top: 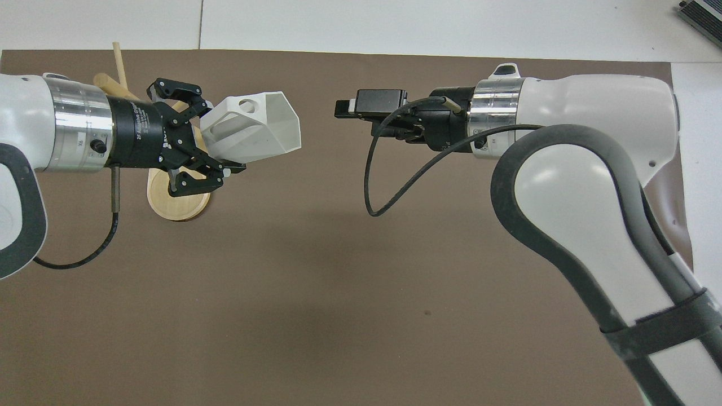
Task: Hang cup on rack
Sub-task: 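Pull the cup with the left gripper while the right gripper withdraws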
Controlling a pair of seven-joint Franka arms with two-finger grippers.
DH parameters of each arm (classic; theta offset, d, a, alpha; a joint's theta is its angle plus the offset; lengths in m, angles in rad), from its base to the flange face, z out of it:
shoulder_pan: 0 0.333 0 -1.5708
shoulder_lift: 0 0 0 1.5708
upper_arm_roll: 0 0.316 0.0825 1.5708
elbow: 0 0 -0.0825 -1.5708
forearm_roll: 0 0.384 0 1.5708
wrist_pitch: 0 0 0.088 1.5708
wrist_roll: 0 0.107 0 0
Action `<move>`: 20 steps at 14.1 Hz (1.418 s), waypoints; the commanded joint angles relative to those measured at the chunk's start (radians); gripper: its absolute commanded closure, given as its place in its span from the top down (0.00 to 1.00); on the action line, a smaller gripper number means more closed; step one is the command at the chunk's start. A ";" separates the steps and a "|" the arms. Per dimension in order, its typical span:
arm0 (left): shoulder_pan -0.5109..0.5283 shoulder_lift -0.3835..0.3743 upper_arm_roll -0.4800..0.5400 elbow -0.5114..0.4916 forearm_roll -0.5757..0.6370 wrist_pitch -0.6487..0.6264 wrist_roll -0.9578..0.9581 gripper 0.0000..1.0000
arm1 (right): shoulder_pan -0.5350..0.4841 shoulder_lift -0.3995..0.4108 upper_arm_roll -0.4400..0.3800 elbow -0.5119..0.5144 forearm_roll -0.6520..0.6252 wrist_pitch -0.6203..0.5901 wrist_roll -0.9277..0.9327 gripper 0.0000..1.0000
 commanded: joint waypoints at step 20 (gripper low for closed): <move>0.059 -0.078 -0.003 -0.124 0.099 -0.003 0.204 0.00 | -0.283 -0.091 -0.063 0.007 -1.059 -0.517 0.012 1.00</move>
